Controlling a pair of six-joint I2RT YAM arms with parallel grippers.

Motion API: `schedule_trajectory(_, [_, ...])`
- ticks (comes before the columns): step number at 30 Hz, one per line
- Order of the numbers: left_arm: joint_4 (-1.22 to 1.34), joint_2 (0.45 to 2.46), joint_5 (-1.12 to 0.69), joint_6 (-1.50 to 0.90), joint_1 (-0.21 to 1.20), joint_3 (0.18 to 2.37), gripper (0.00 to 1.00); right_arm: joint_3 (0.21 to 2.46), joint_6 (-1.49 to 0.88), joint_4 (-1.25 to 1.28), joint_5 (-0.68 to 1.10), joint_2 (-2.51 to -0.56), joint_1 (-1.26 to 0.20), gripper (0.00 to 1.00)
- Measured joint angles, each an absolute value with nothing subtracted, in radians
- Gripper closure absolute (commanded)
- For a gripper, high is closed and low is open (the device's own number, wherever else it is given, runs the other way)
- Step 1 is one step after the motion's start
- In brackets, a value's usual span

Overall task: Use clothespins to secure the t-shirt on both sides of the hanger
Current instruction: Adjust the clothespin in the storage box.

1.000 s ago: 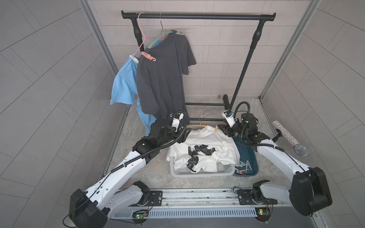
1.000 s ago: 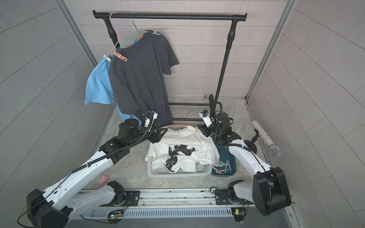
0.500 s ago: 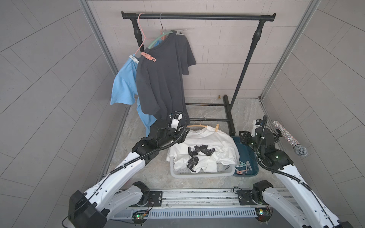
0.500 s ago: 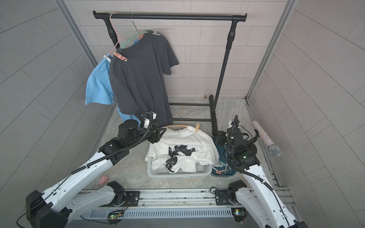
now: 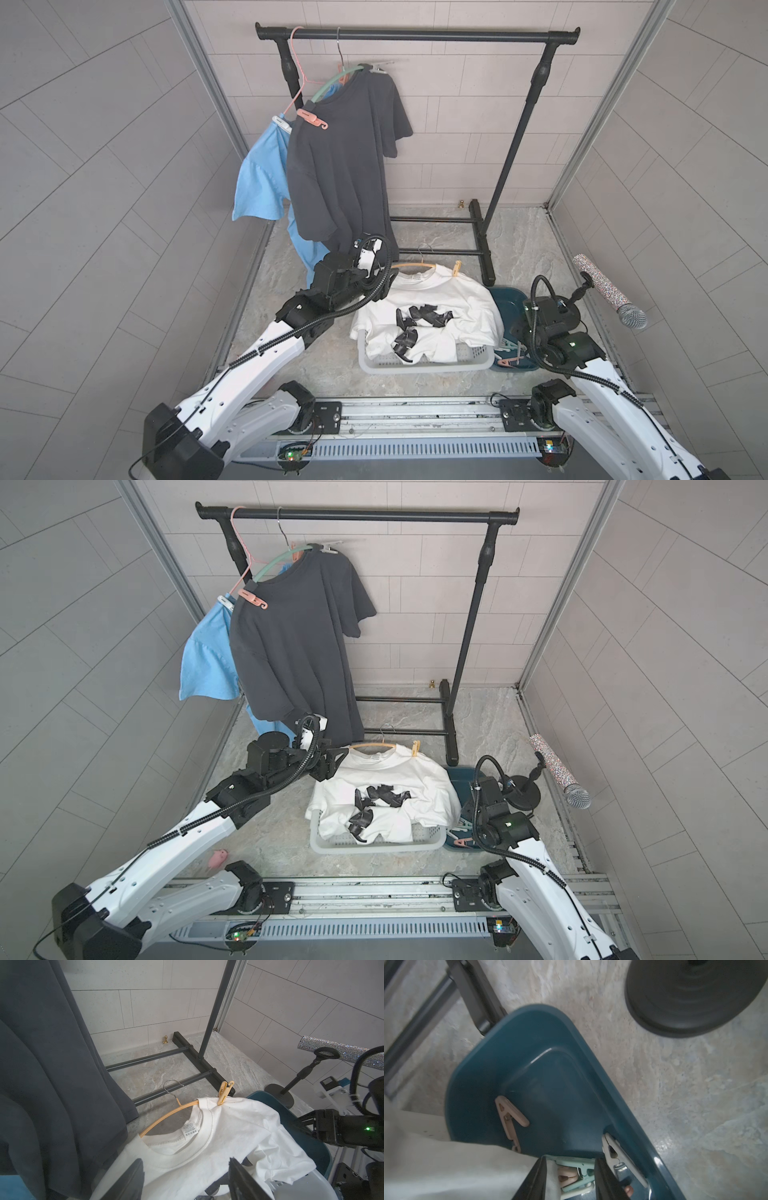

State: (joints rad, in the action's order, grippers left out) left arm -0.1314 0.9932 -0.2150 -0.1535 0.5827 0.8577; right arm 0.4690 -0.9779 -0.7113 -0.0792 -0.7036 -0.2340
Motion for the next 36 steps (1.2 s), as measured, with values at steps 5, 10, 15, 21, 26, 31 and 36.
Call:
schedule_trajectory(5, [-0.133,0.990,-0.212,-0.154,0.583,0.858,0.33,0.426,-1.002,-0.688,-0.056,-0.740,-0.252,0.68])
schedule_trajectory(10, [-0.133,0.990,-0.212,-0.154,0.583,0.858,0.33,0.386,-1.022,-0.653,-0.051,-0.774,-0.316,0.68])
schedule_trajectory(15, [-0.133,0.990,-0.208,-0.154,0.583,0.858,0.33,0.384,-1.036,-0.610,-0.059,-0.828,-0.362,0.67])
schedule_trajectory(21, [-0.134,0.990,-0.202,-0.153,0.583,0.858,0.33,0.371,-1.045,-0.538,-0.089,-0.860,-0.369,0.67])
schedule_trajectory(26, [-0.134,0.990,-0.199,-0.153,0.583,0.858,0.33,0.369,-1.044,-0.480,-0.121,-0.900,-0.369,0.67])
schedule_trajectory(31, [-0.140,0.990,-0.196,-0.153,0.583,0.858,0.33,0.370,-1.044,-0.434,-0.177,-0.936,-0.370,0.67])
schedule_trajectory(36, [-0.146,0.990,-0.194,-0.153,0.583,0.858,0.33,0.380,-1.029,-0.414,-0.222,-0.962,-0.364,0.65])
